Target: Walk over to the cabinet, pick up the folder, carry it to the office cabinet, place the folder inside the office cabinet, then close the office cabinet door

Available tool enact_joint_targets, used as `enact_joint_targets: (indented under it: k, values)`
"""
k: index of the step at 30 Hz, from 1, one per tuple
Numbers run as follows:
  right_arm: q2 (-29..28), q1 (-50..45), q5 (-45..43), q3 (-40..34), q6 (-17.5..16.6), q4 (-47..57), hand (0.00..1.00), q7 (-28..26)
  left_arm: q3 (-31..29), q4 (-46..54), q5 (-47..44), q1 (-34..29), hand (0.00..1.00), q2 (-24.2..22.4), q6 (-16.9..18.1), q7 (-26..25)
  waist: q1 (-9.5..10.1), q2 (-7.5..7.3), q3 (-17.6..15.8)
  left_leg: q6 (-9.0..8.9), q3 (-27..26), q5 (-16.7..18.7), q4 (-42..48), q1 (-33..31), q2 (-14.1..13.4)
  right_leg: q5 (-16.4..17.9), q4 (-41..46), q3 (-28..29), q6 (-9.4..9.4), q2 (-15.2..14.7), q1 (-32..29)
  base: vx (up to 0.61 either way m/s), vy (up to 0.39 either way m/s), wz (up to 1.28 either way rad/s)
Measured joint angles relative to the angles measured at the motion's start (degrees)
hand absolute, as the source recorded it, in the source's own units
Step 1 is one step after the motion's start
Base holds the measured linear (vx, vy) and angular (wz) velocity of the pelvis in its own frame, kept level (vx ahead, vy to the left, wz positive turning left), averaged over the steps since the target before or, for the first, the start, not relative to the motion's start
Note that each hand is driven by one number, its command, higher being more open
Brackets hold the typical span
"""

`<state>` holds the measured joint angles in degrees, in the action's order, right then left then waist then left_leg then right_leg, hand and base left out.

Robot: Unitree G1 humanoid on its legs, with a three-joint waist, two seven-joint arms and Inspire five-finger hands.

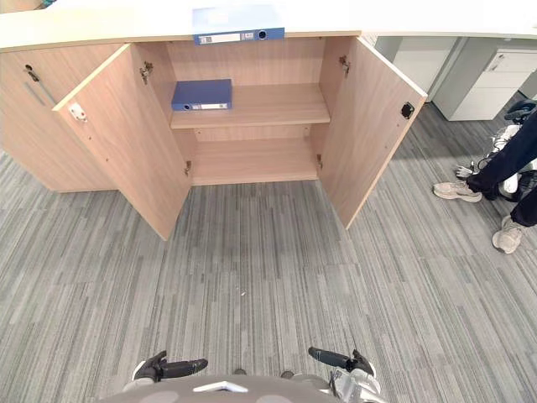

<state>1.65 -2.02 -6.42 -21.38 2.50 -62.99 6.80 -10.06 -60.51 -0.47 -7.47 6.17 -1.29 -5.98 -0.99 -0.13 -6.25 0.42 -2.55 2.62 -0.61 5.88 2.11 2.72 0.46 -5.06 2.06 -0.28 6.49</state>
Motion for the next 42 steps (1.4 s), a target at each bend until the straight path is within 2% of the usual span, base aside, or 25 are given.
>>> enact_joint_targets:
  k: [13,17,23,27,30,33,35,36,38,39,40,42]
  values:
    - [0.1,0.5,3.9,0.1,0.2,-0.2,1.0,0.0,-0.4,-0.4,-1.3,-0.1,1.0,-0.4,0.0,0.0,-0.01,-0.04,-0.6,0.23,0.2,-1.4,-2.3,1.9,0.6,0.3,0.3,-1.2,0.44,-0.6,0.8,-0.04,-0.007,0.02]
    - [0.3,1.2,8.8,0.9,0.7,-0.2,1.0,0.1,-0.4,-0.4,-1.2,-0.1,1.0,-0.3,0.0,0.0,0.0,-0.22,-0.7,0.64,0.1,-1.8,-2.9,2.3,0.7,0.3,0.3,-1.2,0.43,-0.7,0.7,-0.02,-0.01,0.0]
    - [0.6,1.2,9.8,2.6,0.8,-0.2,1.0,0.0,-0.2,-0.4,-1.2,-0.1,1.0,0.2,0.1,0.0,0.17,-0.94,-1.1,0.64,-0.3,-1.7,-3.8,2.0,0.8,0.3,-0.4,-0.9,0.42,-0.7,0.2,0.0,-0.005,-0.01]
    - [0.5,1.4,9.8,2.9,1.1,-0.2,1.0,0.0,0.1,-0.4,-1.2,0.1,1.0,0.5,0.2,-0.1,0.54,-1.28,-1.2,0.79,-1.2,-1.1,-3.5,0.0,0.8,0.3,-0.7,-0.2,0.41,-0.6,-1.7,0.02,-0.009,-0.12]
    - [0.4,1.5,9.8,2.8,1.2,-0.2,1.0,0.0,0.1,-0.4,-1.2,0.1,1.0,0.6,0.2,-0.4,0.78,-1.41,-1.3,0.97,-2.8,2.1,0.3,-1.8,0.7,0.5,-0.3,0.9,0.64,-0.7,-2.3,0.06,0.016,-0.27]
    - [0.4,1.6,9.4,2.4,1.2,-0.1,1.0,0.0,0.1,-0.3,-1.2,0.1,1.0,0.6,0.8,-0.4,0.78,-1.28,-1.4,1.16,-4.5,6.0,5.0,-2.8,0.6,4.9,6.5,1.4,1.7,-1.4,-4.6,0.09,0.039,-0.25]
    - [0.4,1.8,8.5,2.3,1.2,0.1,1.0,0.0,0.3,-0.3,-1.2,0.1,1.0,0.7,0.8,-0.4,0.69,-1.32,-1.5,1.28,-4.7,7.6,6.7,-2.6,1.2,9.3,18.8,0.0,4.11,-3.0,-9.6,0.12,0.07,-0.08]
    - [0.4,1.9,8.5,2.3,1.1,0.4,1.0,0.0,0.6,-0.3,-1.2,0.2,1.0,0.8,0.8,-0.4,0.65,-1.45,-1.6,1.33,-4.7,7.6,6.8,-2.4,1.5,10.0,22.9,-0.7,4.56,-3.8,-11.3,0.15,0.107,0.09]
    - [0.5,2.4,7.5,2.3,1.1,1.3,1.0,0.0,1.2,-0.3,-1.2,0.8,1.0,1.1,0.7,-0.5,0.53,-1.83,-3.1,2.03,-4.3,8.0,6.9,0.5,2.4,9.8,39.2,-3.4,3.93,-6.7,-17.0,0.16,0.107,0.2]
    - [0.5,2.5,6.7,2.3,0.9,1.6,1.0,-0.1,1.6,-0.3,-1.2,1.2,1.0,1.2,0.7,-0.7,0.54,-1.64,-3.5,3.36,-3.9,8.8,6.9,1.3,2.2,10.7,42.4,-4.1,2.89,-7.0,-18.4,0.16,0.084,0.2]
    - [0.4,2.7,6.3,2.5,0.6,1.8,1.0,-0.1,1.9,-0.4,-1.2,1.3,1.0,1.4,0.7,-0.7,0.63,-1.52,-3.9,4.59,-3.2,9.8,6.7,2.6,2.2,13.1,45.5,-4.8,2.21,-7.7,-20.3,0.13,0.048,0.19]
    - [0.3,3.5,6.0,2.6,0.5,1.9,1.0,-0.3,1.9,-0.4,-1.1,1.5,1.0,1.3,0.6,-0.8,0.45,-1.36,-4.1,4.47,-2.3,10.4,5.6,4.3,1.3,15.0,44.7,-6.0,1.91,-7.5,-23.2,0.18,-0.008,0.22]
